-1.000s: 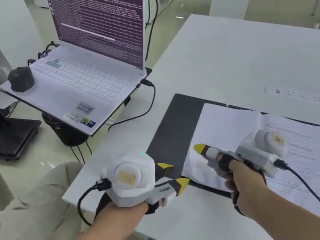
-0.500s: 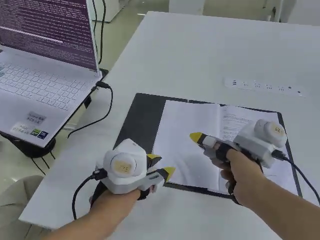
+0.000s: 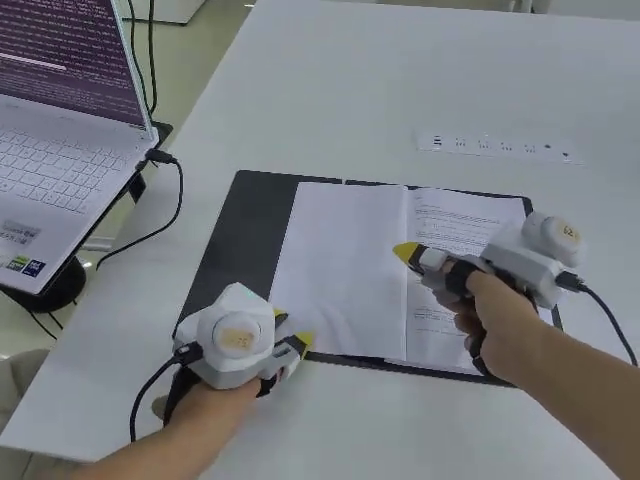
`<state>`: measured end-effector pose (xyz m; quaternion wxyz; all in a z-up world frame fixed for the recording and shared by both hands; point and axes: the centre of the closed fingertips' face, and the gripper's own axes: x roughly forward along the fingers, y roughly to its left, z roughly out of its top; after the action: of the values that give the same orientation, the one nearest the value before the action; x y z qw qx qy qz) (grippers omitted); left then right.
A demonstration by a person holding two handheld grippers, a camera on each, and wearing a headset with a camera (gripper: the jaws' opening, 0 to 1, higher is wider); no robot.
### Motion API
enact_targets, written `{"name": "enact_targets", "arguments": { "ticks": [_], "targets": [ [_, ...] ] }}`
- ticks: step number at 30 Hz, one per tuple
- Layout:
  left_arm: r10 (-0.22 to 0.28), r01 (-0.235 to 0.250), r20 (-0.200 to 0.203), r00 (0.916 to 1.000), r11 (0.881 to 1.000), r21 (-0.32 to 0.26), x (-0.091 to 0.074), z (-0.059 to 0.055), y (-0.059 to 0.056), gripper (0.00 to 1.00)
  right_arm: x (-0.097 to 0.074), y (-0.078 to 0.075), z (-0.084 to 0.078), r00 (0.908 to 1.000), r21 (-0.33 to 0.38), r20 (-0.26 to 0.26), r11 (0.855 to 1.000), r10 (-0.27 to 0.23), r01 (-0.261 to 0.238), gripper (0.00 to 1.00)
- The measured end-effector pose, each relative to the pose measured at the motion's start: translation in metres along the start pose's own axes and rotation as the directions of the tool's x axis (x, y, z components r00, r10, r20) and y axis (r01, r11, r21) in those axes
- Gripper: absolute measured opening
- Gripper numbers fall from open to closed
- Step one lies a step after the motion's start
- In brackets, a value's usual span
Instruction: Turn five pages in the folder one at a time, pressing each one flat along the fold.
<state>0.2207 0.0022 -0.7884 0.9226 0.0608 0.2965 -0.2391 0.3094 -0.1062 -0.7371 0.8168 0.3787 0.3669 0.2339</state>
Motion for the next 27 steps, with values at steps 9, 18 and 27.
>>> {"name": "enact_targets", "arguments": {
  "ticks": [9,18,27],
  "targets": [
    [0.014,-0.013,0.041,0.9991,1.000,-0.018,-0.001,0.002,-0.001,0.30,0.017,-0.013,0.007,0.9997,0.032,-0.022,0.999,-0.005,0.006,0.02],
    [0.012,-0.011,0.036,0.9993,1.000,-0.009,0.001,0.002,-0.001,0.30,0.031,-0.025,0.019,1.0000,0.162,-0.003,0.987,0.002,-0.001,0.00],
    [0.010,-0.010,0.033,0.9994,1.000,-0.003,0.002,0.000,-0.001,0.30,0.044,-0.032,0.029,0.9994,0.300,0.021,0.954,0.027,-0.033,0.00]
  ]
}}
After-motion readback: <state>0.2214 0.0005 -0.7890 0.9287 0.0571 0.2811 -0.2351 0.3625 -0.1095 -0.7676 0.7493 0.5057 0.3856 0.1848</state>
